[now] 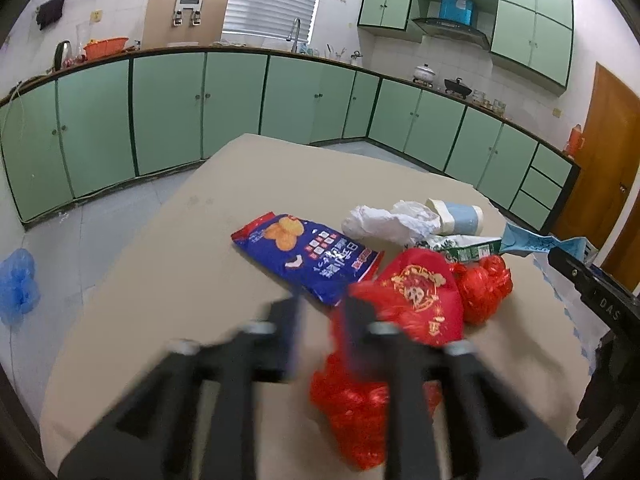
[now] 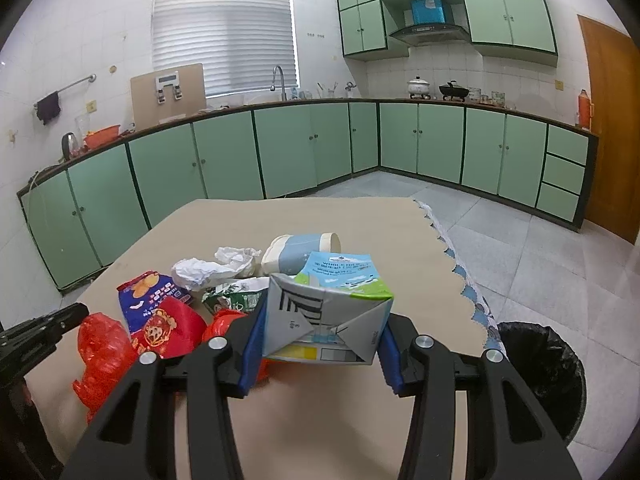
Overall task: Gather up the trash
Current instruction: 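Grasp the milk carton with the right tool while the left tool grasps a red plastic bag, then carry the milk carton and red bag toward the black bin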
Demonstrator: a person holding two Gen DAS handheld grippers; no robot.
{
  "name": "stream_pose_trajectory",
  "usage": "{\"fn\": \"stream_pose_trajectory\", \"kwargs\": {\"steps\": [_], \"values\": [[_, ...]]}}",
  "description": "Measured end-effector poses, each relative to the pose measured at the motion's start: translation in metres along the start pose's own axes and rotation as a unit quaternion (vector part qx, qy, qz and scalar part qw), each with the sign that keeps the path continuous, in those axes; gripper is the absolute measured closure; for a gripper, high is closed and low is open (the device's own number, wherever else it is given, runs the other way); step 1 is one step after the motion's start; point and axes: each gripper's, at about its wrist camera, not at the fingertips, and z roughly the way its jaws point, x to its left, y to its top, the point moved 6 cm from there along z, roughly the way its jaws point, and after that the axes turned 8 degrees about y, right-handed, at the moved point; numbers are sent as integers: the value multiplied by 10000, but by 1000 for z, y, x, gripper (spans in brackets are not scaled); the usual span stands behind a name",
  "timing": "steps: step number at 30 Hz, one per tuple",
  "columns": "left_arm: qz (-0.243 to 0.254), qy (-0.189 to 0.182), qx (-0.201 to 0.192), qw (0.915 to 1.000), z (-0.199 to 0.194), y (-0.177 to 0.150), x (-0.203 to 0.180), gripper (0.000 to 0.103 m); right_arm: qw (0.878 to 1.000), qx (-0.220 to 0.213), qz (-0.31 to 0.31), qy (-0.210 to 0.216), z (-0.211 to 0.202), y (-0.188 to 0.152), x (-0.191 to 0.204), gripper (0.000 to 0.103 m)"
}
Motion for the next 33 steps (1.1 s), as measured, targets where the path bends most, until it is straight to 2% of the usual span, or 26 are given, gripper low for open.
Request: {"fn": "stream_pose_trajectory", "kwargs": {"steps": [1, 7, 12, 16, 23, 25, 27, 28, 32, 33], "values": [[5, 22, -51, 10000, -4, -2, 0, 45, 10000, 9, -7, -1, 0, -1, 0, 55], [24, -36, 73, 10000, -9, -15, -2, 35, 10000, -14, -28, -7, -3, -1, 0, 56], [23, -83, -75, 9999, -23, -19, -7, 26, 10000, -45, -31, 6, -7, -1, -2, 56], [210, -100, 31, 9997, -19, -23, -18, 25, 9999, 141, 27, 73, -5, -10, -2, 57], [313, -81, 479, 9983, 3, -43, -30, 25, 9982, 548, 179, 162, -9, -41, -4, 57], [353, -108, 533, 9979, 6, -49, -35, 29, 9975, 658, 211, 166, -9, -49, -6, 56], [383, -178, 613, 9972, 10, -54, -38, 49, 9967, 766, 217, 154, -8, -56, -8, 56], [379, -245, 684, 9966, 12, -57, -41, 52, 9963, 822, 223, 109, -7, -58, -9, 54], [388, -199, 561, 9975, 8, -57, -44, 62, 9962, 822, 291, -52, -4, -60, -16, 37], [377, -190, 525, 9977, 6, -56, -43, 64, 9960, 840, 297, -73, -2, -60, -17, 37]]}}
